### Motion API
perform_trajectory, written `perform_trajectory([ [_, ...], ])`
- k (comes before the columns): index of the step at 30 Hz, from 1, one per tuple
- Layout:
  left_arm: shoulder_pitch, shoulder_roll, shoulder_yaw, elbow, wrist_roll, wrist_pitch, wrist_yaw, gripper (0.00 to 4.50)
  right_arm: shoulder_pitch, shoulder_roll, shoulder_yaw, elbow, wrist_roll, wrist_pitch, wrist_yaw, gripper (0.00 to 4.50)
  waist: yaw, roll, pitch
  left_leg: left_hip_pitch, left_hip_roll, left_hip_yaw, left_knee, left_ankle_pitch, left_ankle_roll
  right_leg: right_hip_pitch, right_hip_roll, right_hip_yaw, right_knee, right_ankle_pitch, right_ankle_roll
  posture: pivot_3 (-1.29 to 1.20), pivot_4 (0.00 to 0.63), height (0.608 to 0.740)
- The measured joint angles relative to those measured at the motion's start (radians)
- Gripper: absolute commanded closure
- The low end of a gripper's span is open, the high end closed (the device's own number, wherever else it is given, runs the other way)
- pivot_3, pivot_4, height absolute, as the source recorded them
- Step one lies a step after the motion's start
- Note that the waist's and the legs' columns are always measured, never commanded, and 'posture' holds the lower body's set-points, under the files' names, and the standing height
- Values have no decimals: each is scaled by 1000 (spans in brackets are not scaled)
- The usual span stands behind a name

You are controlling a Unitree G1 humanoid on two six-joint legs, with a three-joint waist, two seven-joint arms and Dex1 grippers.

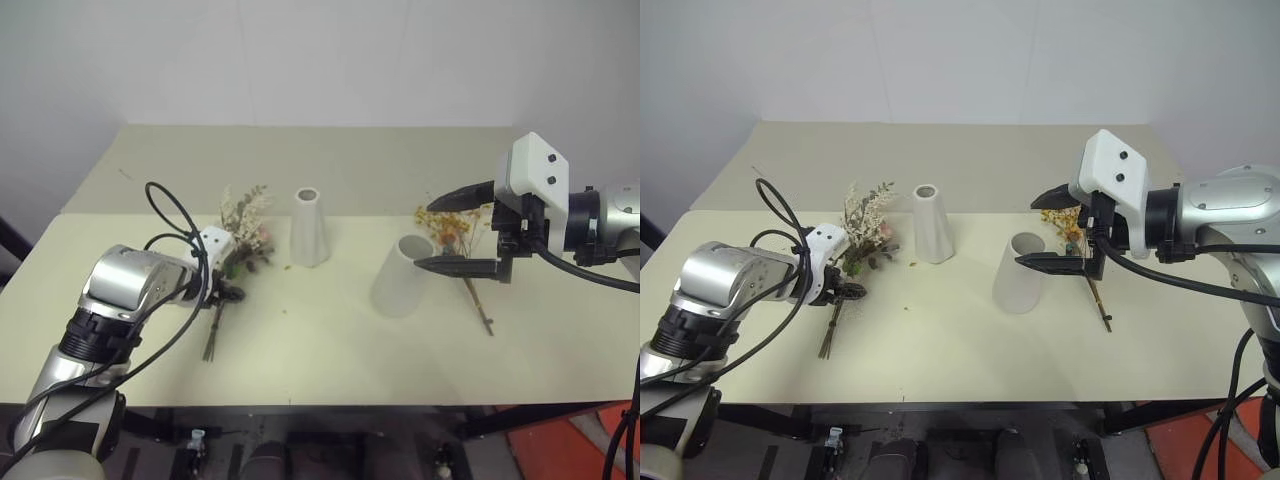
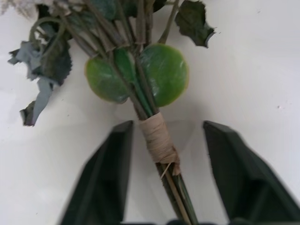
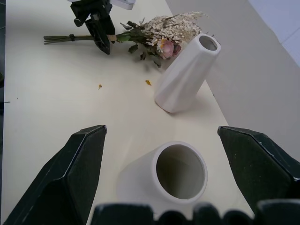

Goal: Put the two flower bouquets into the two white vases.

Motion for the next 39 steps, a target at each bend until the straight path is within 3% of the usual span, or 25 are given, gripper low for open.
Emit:
perform_trajectory([
  [4, 0, -10, 0, 13, 12, -6, 5, 4328, 0, 5, 0, 4, -9, 0, -1, 0, 0, 0, 0, 0, 0, 0, 0, 0, 0, 0, 0, 0, 0, 0, 0, 0, 150, 740],
  [10, -12, -31, 10, 37, 51, -28, 33, 4354, 2, 11, 0, 9, -18, 0, -2, 0, 0, 0, 0, 0, 0, 0, 1, 0, 0, 0, 0, 0, 0, 0, 0, 0, 150, 740],
  [18, -70, -62, 188, 114, 143, -86, 187, 4354, 13, 14, -1, 10, -18, 0, -19, 0, -1, 0, 0, -1, 0, -1, 2, 0, 0, 0, 0, 0, 1, 2, -3, 0, 150, 740],
  [23, -109, -136, 353, 174, 207, -376, 325, 4354, 13, 18, -8, 11, -14, 11, -41, 0, 3, -1, 0, -2, -1, -1, 4, 0, 0, 0, -1, -1, 0, 6, -6, 0, 150, 740],
  [31, -187, -244, 421, 305, 208, -785, 326, 4354, 15, 40, -16, 11, -13, 48, -109, 0, 5, -1, -1, -5, -1, -1, 7, 0, 0, 0, -1, -1, -2, 8, -5, 0, 150, 740],
  [39, -387, -293, 510, 620, 111, -1202, 151, 4354, 76, 62, -73, -40, -3, 94, -194, 0, 4, -1, -1, -6, -1, -1, 7, 0, 0, 0, -1, -1, -2, 8, -4, 0, 150, 740],
])
